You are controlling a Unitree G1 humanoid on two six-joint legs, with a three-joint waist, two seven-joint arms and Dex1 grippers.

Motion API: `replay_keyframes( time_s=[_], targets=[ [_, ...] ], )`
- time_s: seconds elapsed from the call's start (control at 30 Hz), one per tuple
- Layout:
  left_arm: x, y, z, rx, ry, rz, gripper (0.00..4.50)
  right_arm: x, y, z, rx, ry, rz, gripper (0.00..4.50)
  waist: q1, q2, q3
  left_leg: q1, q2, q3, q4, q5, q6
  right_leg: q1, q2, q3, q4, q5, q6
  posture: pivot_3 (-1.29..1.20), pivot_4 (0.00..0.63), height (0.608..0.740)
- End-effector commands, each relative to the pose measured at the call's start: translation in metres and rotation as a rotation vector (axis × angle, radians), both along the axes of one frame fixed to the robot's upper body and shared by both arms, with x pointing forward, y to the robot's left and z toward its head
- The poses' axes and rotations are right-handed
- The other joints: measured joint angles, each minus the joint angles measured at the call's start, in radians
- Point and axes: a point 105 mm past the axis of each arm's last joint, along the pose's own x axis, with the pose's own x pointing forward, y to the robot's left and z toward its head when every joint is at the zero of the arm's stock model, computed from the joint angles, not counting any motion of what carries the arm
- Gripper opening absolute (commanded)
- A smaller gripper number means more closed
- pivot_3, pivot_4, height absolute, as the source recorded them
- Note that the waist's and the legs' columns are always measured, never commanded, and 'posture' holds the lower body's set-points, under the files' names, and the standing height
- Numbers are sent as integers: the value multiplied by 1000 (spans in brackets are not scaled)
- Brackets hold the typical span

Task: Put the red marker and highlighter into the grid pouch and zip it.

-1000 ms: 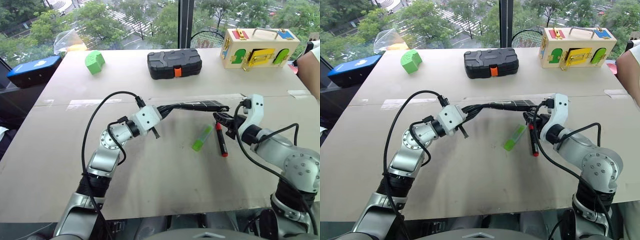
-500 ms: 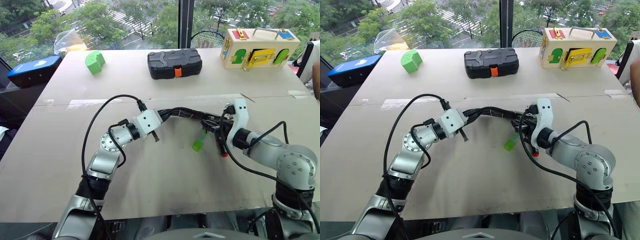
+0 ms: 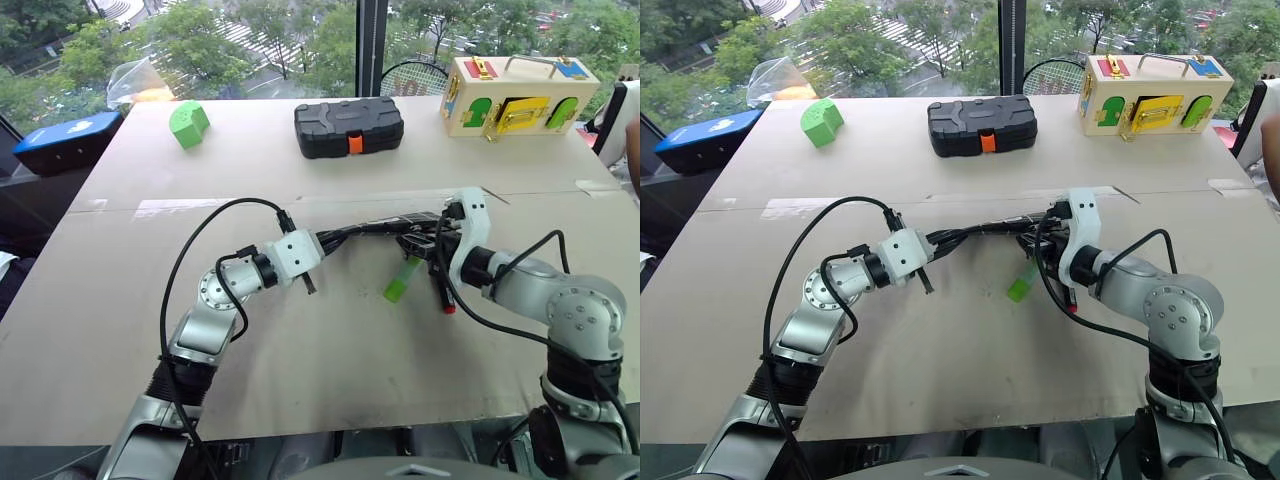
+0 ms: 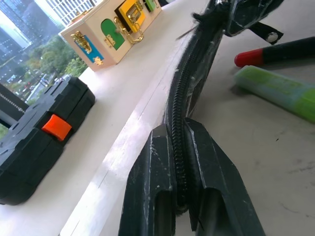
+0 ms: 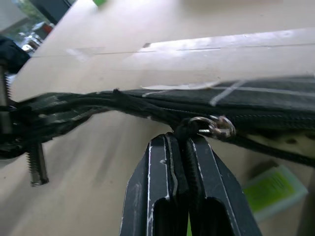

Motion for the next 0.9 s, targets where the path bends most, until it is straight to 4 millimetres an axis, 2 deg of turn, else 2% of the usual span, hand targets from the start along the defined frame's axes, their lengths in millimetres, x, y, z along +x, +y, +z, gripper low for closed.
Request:
replay_keyframes(
  time_s=[0.03,0.2,0.37,0.57,0.67,0.8,0.9],
  targets=[
    [-7,-12,17,-28,-60,-55,0,-6,27,14,32,-47,123,76,-1,0,0,0,0,0,0,0,0,0,0,0,0,0,0,0,150,740],
    [-7,-15,19,-30,-60,-60,0,-7,46,15,20,-50,213,76,3,0,0,0,0,0,0,0,0,0,0,0,-1,0,0,0,150,740],
    [-6,-16,20,-33,-60,-62,0,-10,56,14,-1,-46,285,76,2,0,0,0,0,0,-1,0,0,0,0,0,-1,0,0,0,150,740],
    [-9,-21,19,-45,-55,-68,0,-21,82,5,-26,-18,410,76,0,0,0,0,0,-1,-1,0,0,0,0,-1,-1,0,0,0,150,740],
    [-10,-24,19,-50,-53,-75,0,-15,93,-1,-31,-2,414,76,0,0,0,0,0,-1,-1,0,0,0,0,0,-1,0,0,0,150,740],
    [-11,-23,19,-61,-44,-65,0,-6,92,1,-17,-17,362,76,0,0,0,0,0,-1,-1,0,0,-1,0,-1,0,0,0,0,150,740],
    [-10,-19,21,-80,-38,-50,0,-1,78,-3,-27,-23,309,76,3,0,0,0,-1,-1,-1,0,0,-1,-1,-1,0,0,0,0,150,740]
  ],
)
